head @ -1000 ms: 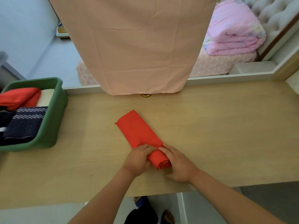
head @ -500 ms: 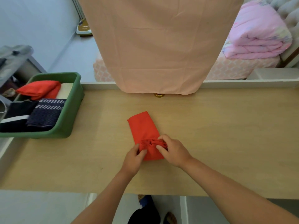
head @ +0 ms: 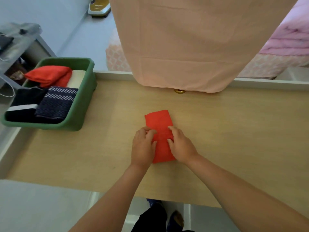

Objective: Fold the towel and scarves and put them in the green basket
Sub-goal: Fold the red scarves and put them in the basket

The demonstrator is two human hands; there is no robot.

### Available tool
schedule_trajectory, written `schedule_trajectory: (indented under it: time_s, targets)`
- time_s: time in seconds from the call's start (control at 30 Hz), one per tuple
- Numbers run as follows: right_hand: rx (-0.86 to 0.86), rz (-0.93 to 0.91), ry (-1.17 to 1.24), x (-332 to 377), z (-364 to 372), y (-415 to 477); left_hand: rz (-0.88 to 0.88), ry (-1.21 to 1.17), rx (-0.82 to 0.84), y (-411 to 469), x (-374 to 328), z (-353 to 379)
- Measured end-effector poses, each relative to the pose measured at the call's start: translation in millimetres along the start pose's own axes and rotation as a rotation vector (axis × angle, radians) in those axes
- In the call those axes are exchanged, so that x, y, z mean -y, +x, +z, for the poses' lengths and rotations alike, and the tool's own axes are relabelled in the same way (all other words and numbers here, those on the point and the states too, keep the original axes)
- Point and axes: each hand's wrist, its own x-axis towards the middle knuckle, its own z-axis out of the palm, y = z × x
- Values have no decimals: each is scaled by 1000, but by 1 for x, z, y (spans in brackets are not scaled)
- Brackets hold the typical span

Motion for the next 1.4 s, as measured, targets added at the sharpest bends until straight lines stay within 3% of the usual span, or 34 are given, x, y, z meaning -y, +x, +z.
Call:
schedule_trajectory:
  time_s: [0.07, 0.1, 0.17, 0.23, 0.3, 0.37, 0.47, 0.57, 0.73, 0.93, 1.03, 1.17, 1.27, 1.33, 1.4]
  targets:
    - [-26, -18, -78, -1, 7, -2, 319, 153, 55, -1, 2, 2]
    - [-46, -23, -134, -3, 8, -3, 384, 188, 115, -3, 3, 3]
    - [-143, -85, -297, -8, 6, -6, 346, 192, 260, -11, 10, 8]
    - [-213, -259, -452, -15, -1, -8, 260, 178, 443, -18, 19, 11]
    - [-160, -453, -485, -24, -4, -14, 247, 178, 577, -21, 26, 13]
    - [20, -466, -467, -32, -7, -21, 255, 173, 621, -18, 27, 12]
    - [260, -359, -547, -37, -16, -21, 245, 123, 590, -12, 25, 10]
    - [303, -312, -476, -30, -21, -13, 236, 12, 566, -10, 24, 6]
    - [233, -71, -27, -18, -42, -7, 144, -225, 449, -9, 22, -8]
    - [116, 170, 365, -15, -49, 4, -254, -531, 311, 10, 5, -14]
    - [45, 211, 350, -5, -41, 13, -373, -532, 251, 19, 7, -13]
    - [-11, 153, 149, 4, -25, 34, -502, -512, 287, 25, 15, -5]
    - [73, 197, -1, 11, -21, 52, -421, -246, 183, 28, 27, 0]
    - [163, 218, -111, 18, -19, 63, -205, -44, 66, 33, 26, 0]
    - [184, 231, -220, 26, -17, 69, 60, 57, 82, 43, 21, 0]
